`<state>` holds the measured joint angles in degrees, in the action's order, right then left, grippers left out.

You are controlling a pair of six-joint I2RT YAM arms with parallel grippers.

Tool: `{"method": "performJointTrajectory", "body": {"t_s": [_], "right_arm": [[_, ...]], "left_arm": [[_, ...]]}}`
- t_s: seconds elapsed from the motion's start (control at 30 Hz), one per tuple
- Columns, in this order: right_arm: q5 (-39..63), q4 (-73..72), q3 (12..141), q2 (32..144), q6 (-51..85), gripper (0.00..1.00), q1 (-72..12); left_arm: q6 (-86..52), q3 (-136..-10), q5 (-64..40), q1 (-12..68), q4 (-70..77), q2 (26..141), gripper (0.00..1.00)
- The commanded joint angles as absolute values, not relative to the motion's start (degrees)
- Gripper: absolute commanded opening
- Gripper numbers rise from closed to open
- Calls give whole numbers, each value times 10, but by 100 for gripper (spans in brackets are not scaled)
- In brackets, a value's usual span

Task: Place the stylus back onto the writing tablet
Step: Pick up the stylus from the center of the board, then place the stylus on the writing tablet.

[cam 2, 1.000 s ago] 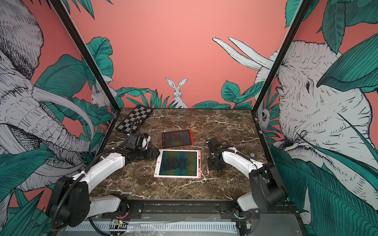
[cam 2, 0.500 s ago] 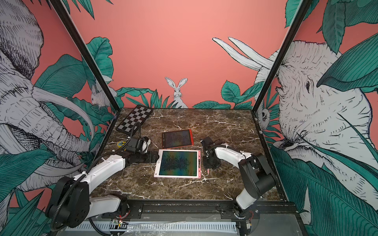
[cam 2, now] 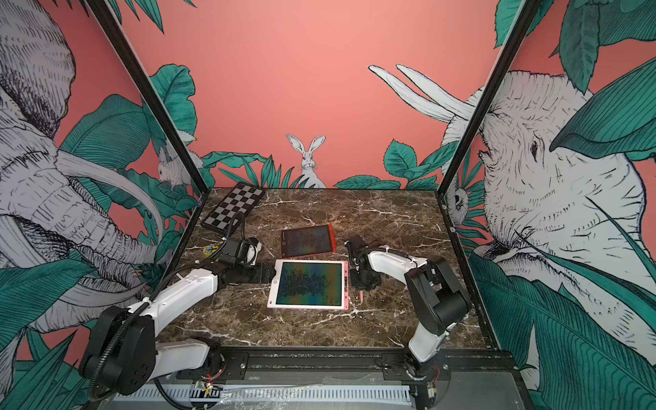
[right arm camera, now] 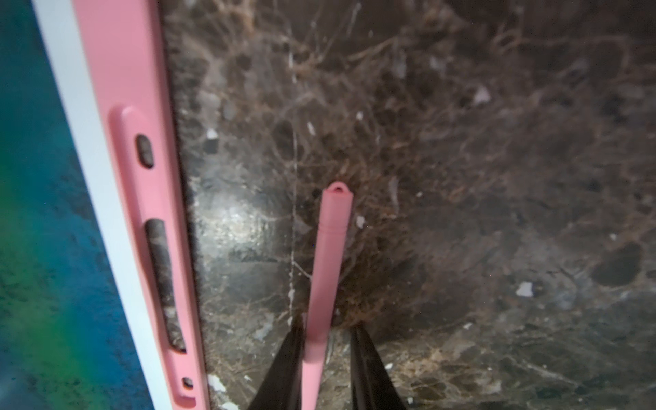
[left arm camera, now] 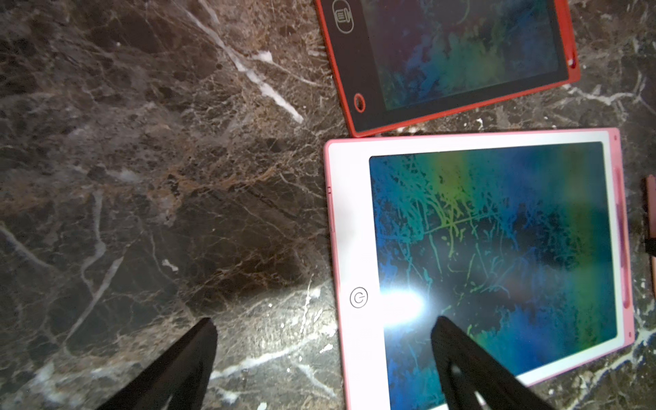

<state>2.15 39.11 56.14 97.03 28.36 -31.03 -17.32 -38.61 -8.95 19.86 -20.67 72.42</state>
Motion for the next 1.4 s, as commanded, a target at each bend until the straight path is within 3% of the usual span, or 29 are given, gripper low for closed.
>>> {"method": "performJointTrajectory", "body": {"t_s": [0.0,0.47,0.9,1.37], "right_arm": [[14,373,543,999,294,20,-315],[23,401,552,923,310,0,-319],[94,351,527,835,370,0,-333],[149,215,498,897,411,0,-369]], "left_arm": [[-170,-394,-80,201,-214,723,97],[-173,-393,-76,201,-210,722,97],[-173,-386,-77,201,-200,715,97],[-166,-374,-71,201,-200,701,97]]}}
